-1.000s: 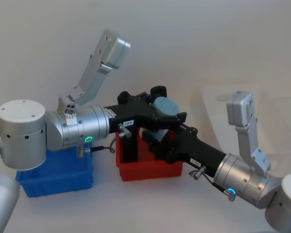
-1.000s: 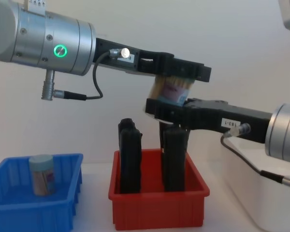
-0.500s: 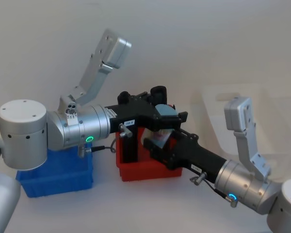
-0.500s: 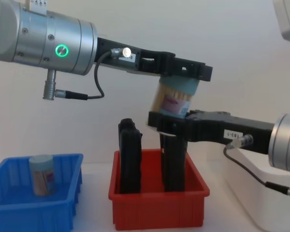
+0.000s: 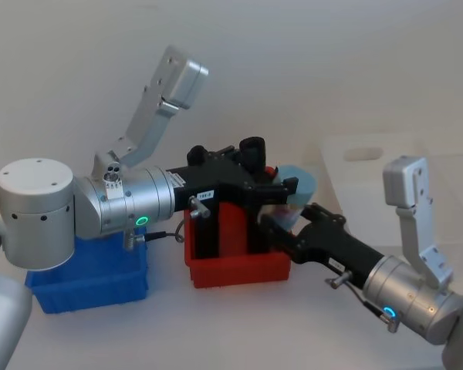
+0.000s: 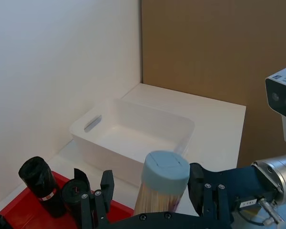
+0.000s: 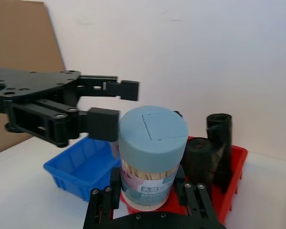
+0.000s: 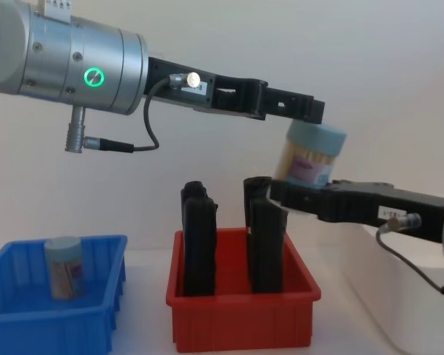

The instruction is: Pick the cotton swabs from the blue box and place them into the white box.

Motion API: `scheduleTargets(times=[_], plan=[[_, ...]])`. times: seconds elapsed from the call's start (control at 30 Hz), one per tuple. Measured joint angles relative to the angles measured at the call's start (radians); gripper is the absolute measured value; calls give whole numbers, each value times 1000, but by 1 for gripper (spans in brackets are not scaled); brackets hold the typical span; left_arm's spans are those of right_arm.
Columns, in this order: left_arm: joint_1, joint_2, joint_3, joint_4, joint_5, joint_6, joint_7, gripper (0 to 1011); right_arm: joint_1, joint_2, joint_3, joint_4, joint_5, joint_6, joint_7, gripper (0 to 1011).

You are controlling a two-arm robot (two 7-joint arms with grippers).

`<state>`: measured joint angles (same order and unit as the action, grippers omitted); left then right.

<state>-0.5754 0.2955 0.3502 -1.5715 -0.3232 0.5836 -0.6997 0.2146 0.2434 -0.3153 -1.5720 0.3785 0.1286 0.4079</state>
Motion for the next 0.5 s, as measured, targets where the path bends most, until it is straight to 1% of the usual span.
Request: scheduleTargets(times=[0.1, 0.2, 0.23, 0.5], plan=[[0, 0, 0, 0, 0, 0, 0, 1004, -9, 9, 11, -7, 12, 1, -40, 648], [0, 0, -1, 0, 0, 0, 0, 1004, -14, 16, 18, -13, 17, 1, -63, 648], [0, 0, -1, 0, 0, 0, 0, 1004, -18, 21, 23, -17, 21, 1, -80, 648], [0, 0, -1, 0, 0, 0, 0, 1004, -38, 51, 50, -41, 28, -6, -156, 648]])
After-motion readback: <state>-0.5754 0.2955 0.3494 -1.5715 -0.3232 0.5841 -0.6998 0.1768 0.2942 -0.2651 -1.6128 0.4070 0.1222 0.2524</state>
